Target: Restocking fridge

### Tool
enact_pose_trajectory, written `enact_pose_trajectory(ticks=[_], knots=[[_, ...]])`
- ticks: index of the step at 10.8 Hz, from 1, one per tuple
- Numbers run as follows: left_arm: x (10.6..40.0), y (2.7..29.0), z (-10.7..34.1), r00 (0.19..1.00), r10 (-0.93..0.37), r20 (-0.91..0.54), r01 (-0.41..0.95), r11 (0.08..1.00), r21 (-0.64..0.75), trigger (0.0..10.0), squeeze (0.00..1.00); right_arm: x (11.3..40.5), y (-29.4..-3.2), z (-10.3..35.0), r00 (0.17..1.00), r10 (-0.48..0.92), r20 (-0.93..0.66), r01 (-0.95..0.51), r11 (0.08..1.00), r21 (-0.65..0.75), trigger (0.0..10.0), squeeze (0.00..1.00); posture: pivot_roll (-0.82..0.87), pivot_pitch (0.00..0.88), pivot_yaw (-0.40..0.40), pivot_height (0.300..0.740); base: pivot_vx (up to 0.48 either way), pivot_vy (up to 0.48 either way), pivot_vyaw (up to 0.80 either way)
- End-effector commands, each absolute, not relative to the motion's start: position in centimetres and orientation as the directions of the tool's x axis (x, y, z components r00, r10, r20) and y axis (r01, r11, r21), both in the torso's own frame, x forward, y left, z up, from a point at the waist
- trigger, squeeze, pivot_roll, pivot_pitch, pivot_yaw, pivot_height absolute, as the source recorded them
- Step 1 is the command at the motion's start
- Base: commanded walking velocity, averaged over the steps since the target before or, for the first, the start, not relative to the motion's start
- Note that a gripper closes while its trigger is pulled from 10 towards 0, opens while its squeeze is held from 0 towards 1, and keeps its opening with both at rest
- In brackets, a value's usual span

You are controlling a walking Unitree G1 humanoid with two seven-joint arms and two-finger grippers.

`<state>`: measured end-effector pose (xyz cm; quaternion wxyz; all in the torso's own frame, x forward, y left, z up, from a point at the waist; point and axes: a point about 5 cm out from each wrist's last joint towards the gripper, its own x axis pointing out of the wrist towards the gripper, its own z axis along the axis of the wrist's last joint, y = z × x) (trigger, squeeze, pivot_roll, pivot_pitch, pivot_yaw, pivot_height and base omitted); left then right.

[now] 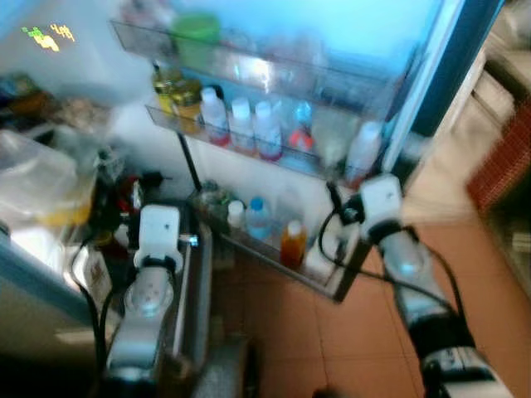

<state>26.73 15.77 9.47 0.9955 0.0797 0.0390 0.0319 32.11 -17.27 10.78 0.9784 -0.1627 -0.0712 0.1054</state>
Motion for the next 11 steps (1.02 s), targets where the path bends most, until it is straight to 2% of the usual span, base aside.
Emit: enact_pose_trajectory(ticks=[1, 3, 6, 8, 10, 11], knots=[[26.7, 16.5, 9.6, 0.993, 0.091, -0.075, -0.077, 0.982, 0.172, 10.0, 0.0, 32.7, -19.6, 13.9, 0.959, 0.114, 0.259, -0.023, 0.943, -0.331, 10.0, 0.0, 0.09, 0.026, 0.027, 0.74, 0.0, -0.48, 0.0], [26.7, 16.6, 9.5, 0.993, 0.089, -0.077, -0.075, 0.982, 0.173, 10.0, 0.0, 32.9, -20.1, 13.0, 0.976, 0.106, 0.189, -0.035, 0.937, -0.347, 10.0, 0.0, 0.09, 0.027, 0.029, 0.74, 0.0, -0.48, 0.0], [26.7, 16.5, 9.6, 0.994, 0.088, -0.072, -0.074, 0.982, 0.176, 10.0, 0.0, 32.1, -18.9, 10.5, 0.979, 0.197, 0.053, -0.172, 0.936, -0.307, 10.0, 0.0, 0.09, 0.028, 0.031, 0.74, 0.0, -0.414, 0.0], [26.8, 16.6, 9.5, 0.991, 0.107, -0.078, -0.093, 0.982, 0.167, 10.0, 0.0, 30.8, -17.6, 9.9, 0.97, 0.238, 0.057, -0.215, 0.939, -0.269, 10.0, 0.0, 0.09, 0.024, 0.032, 0.74, 0.0, 0.0, 0.0], [26.9, 16.6, 9.5, 0.991, 0.111, -0.074, -0.098, 0.981, 0.165, 10.0, 0.0, 29.9, -16.4, 10.8, 0.964, 0.236, 0.12, -0.198, 0.944, -0.263, 10.0, 0.0, 0.08, 0.013, 0.022, 0.74, 0.0, 0.0, 0.0], [26.6, 16.3, 9.5, 0.992, 0.102, -0.071, -0.089, 0.982, 0.167, 10.0, 0.0, 28.5, -15.3, 10.9, 0.942, 0.317, 0.109, -0.286, 0.929, -0.234, 10.0, 0.0, 0.09, 0.007, 0.015, 0.74, 0.0, 0.0, 0.0]])
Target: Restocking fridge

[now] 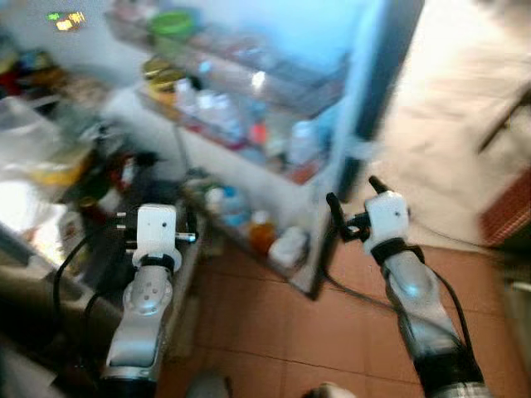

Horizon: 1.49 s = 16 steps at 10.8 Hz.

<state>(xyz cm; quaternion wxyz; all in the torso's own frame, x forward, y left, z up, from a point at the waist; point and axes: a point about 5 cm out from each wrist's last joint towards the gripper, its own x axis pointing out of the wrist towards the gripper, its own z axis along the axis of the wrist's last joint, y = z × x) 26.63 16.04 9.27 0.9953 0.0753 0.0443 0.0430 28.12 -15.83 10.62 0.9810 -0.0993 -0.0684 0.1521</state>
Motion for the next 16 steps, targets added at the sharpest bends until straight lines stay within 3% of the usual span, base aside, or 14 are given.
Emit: enact_pose_trajectory(ticks=[1, 2, 3, 5, 7, 14, 16], knots=[[26.4, 16.2, 9.4, 0.992, 0.1, -0.072, -0.087, 0.983, 0.164, 10.0, 0.0, 27.4, -14.9, 10.5, 0.915, 0.395, 0.085, -0.378, 0.91, -0.169, 10.0, 0.0, 0.08, 0.002, 0.013, 0.74, 0.0, 0.0, 0.0], [26.0, 16.0, 9.3, 0.992, 0.101, -0.074, -0.089, 0.984, 0.151, 10.0, 0.0, 25.2, -14.4, 9.1, 0.829, 0.559, -0.009, -0.554, 0.82, -0.143, 10.0, 0.0, 0.07, 0.0, 0.014, 0.74, 0.0, 0.0, 0.0], [25.4, 16.3, 9.1, 0.989, 0.122, -0.085, -0.108, 0.982, 0.153, 10.0, 0.0, 23.4, -14.9, 8.0, 0.77, 0.629, -0.105, -0.637, 0.756, -0.148, 10.0, 0.0, 0.06, 0.0, 0.017, 0.74, 0.0, 0.0, 0.0], [24.7, 17.1, 8.6, 0.986, 0.125, -0.111, -0.104, 0.978, 0.179, 10.0, 0.0, 22.7, -16.2, 8.0, 0.773, 0.621, -0.134, -0.634, 0.746, -0.205, 10.0, 0.0, 0.05, 0.0, 0.021, 0.74, 0.0, 0.0, 0.0], [24.8, 17.0, 8.6, 0.985, 0.133, -0.111, -0.111, 0.977, 0.183, 10.0, 0.0, 23.3, -15.5, 8.4, 0.77, 0.628, -0.115, -0.637, 0.747, -0.19, 10.0, 0.0, 0.05, 0.0, 0.021, 0.74, 0.0, 0.0, 0.24], [24.7, 16.8, 8.4, 0.983, 0.138, -0.123, -0.115, 0.977, 0.179, 10.0, 0.0, 25.0, -15.0, 9.2, 0.762, 0.642, -0.088, -0.64, 0.726, -0.252, 10.0, 0.0, 0.05, 0.0, 0.015, 0.74, 0.0, -0.339, 0.8], [24.6, 17.0, 8.3, 0.98, 0.152, -0.129, -0.128, 0.977, 0.173, 10.0, 0.0, 24.9, -14.7, 9.0, 0.761, 0.643, -0.084, -0.641, 0.727, -0.245, 10.0, 0.0, 0.06, 0.0, 0.017, 0.74, 0.0, 0.0, 0.8]])
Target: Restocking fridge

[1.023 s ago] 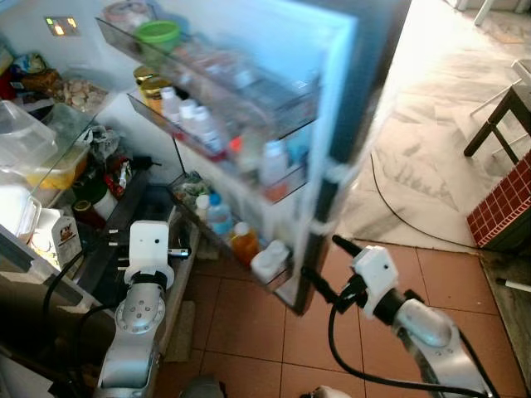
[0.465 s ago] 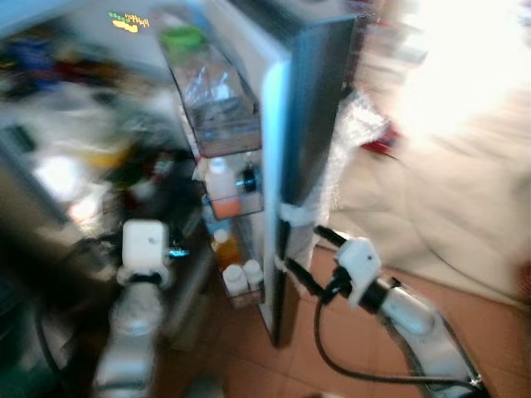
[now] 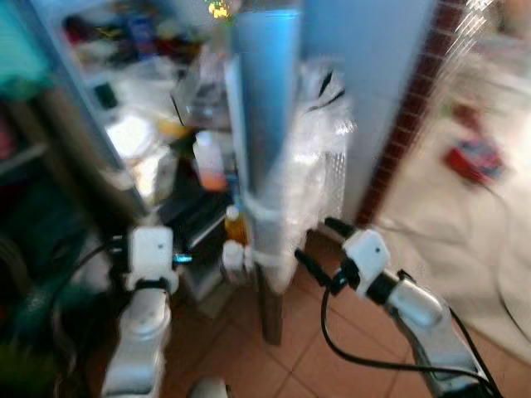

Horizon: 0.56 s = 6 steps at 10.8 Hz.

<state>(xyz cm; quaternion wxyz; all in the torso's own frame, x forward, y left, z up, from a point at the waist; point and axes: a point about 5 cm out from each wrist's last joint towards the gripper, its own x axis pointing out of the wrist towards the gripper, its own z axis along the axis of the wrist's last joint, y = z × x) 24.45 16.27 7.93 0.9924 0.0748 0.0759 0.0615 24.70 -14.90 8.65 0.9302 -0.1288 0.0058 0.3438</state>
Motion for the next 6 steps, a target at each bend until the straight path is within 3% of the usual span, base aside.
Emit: enact_pose_trajectory(ticks=[1, 6], knots=[[24.44, 16.97, 8.38, 0.979, 0.16, -0.126, -0.137, 0.975, 0.173, 10.0, 0.0, 24.84, -14.56, 8.85, 0.763, 0.641, -0.083, -0.64, 0.732, -0.233, 10.0, 0.0, 0.06, 0.004, 0.016, 0.74, 0.0, 0.0, 0.0], [23.82, 17.29, 8.36, 0.975, 0.181, -0.129, -0.157, 0.972, 0.173, 10.0, 0.0, 25.29, -14.98, 8.56, 0.829, 0.555, -0.063, -0.556, 0.809, -0.192, 10.0, 0.0, 0.06, 0.004, 0.024, 0.74, 0.0, 0.0, 0.0]])
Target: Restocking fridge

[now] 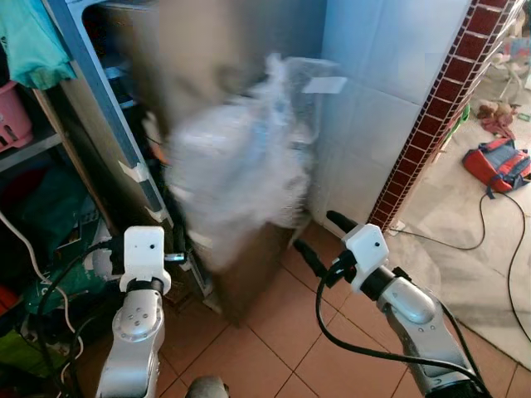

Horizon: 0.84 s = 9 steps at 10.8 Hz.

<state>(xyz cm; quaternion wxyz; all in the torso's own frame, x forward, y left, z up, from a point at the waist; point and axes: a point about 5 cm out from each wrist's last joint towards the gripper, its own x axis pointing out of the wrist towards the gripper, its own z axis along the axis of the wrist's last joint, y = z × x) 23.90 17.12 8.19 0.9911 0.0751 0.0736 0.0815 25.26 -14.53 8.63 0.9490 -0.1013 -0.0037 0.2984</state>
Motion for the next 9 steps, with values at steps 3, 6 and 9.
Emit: enact_pose_trajectory(ticks=[3, 6, 9], knots=[[24.4, 17.1, 8.1, 0.973, 0.178, -0.145, -0.158, 0.977, 0.141, 10.0, 0.0, 26.7, -15.6, 8.5, 0.915, 0.4, -0.055, -0.402, 0.889, -0.221, 10.0, 0.0, 0.05, 0.003, 0.024, 0.74, 0.0, 0.0, 0.0], [25.3, 15.2, 9.2, 0.994, 0.017, -0.105, -0.005, 0.993, 0.114, 10.0, 0.0, 28.2, -16.8, 9.3, 0.983, 0.184, -0.008, -0.183, 0.971, -0.151, 10.0, 0.0, 0.07, 0.041, 0.019, 0.74, 0.0, 0.0, 0.0], [25.1, 14.6, 9.1, 0.995, -0.032, -0.099, 0.04, 0.996, 0.083, 10.0, 0.0, 29.8, -18.3, 10.9, 0.987, 0.16, -0.025, -0.162, 0.962, -0.221, 10.0, 0.0, 0.03, 0.045, 0.032, 0.74, 0.0, 0.0, 0.0]])
